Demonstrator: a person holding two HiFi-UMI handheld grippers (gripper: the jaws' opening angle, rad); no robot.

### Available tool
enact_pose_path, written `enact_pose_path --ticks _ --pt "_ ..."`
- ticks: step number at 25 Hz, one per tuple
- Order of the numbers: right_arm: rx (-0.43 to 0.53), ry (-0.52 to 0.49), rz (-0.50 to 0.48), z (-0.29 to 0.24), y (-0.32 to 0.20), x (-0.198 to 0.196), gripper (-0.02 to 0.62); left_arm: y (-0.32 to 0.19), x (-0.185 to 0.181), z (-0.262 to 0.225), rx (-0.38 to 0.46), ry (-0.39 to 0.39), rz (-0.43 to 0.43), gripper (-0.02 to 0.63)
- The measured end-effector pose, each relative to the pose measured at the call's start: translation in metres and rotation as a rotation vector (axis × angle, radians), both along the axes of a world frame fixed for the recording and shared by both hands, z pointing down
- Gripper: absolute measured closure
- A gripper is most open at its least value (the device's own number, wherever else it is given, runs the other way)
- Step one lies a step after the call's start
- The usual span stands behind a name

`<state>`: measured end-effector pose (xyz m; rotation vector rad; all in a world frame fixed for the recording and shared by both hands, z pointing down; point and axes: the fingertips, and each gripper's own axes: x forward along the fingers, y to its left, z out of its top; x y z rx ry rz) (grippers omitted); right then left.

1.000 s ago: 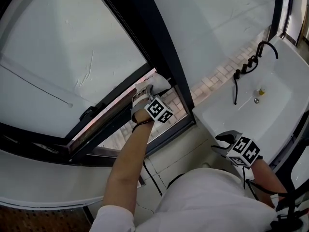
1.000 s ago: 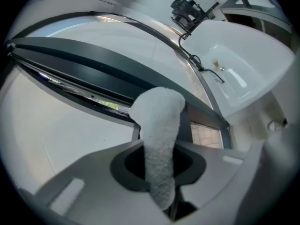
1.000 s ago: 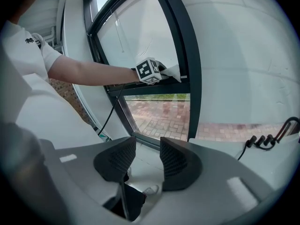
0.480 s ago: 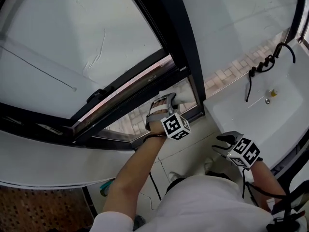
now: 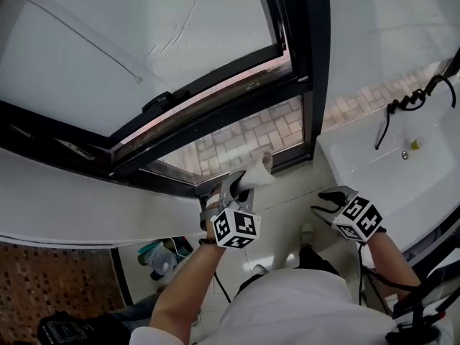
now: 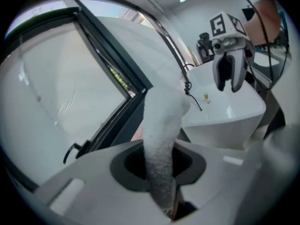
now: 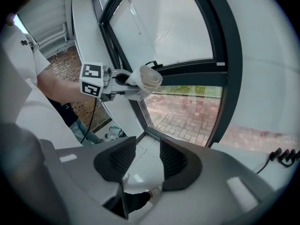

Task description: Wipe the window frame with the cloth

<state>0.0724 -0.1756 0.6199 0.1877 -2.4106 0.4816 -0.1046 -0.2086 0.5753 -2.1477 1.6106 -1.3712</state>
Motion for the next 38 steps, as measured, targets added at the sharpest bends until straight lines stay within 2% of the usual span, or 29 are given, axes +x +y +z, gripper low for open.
enact_pose_path --ticks 6,11,15,18,22,28,32,38 --pt "0.073 -0.017 0.035 -0.034 0.034 -0.037 0.433 0.101 -0.061 -0.046 0.083 0.212 -0.135 0.511" --pt "0.140 -0.039 0.070 -0.068 0.091 -0.072 0.434 0.194 -0.104 -0.073 0.138 0.356 -0.171 0.511" --pt "0.181 -0.023 0.115 -0.091 0.144 -0.078 0.434 0.258 -0.124 -0.079 0.168 0.486 -0.177 0.509" --pt "0.186 -0.014 0.149 -0.093 0.180 -0.086 0.434 0.297 -0.135 -0.081 0.197 0.509 -0.150 0.511" --pt "0.170 0.001 0.148 -0.087 0.217 -0.092 0.434 0.338 -0.137 -0.085 0.241 0.518 -0.130 0.509" --pt "0.198 -0.037 0.149 -0.103 0.233 -0.099 0.434 0.366 -0.143 -0.104 0.281 0.558 -0.152 0.509" --pt "0.224 -0.076 0.135 -0.122 0.242 -0.087 0.434 0.373 -0.123 -0.113 0.289 0.554 -0.141 0.509" --pt "0.271 -0.138 0.125 -0.155 0.246 -0.053 0.434 0.366 -0.068 -0.136 0.304 0.590 -0.109 0.509"
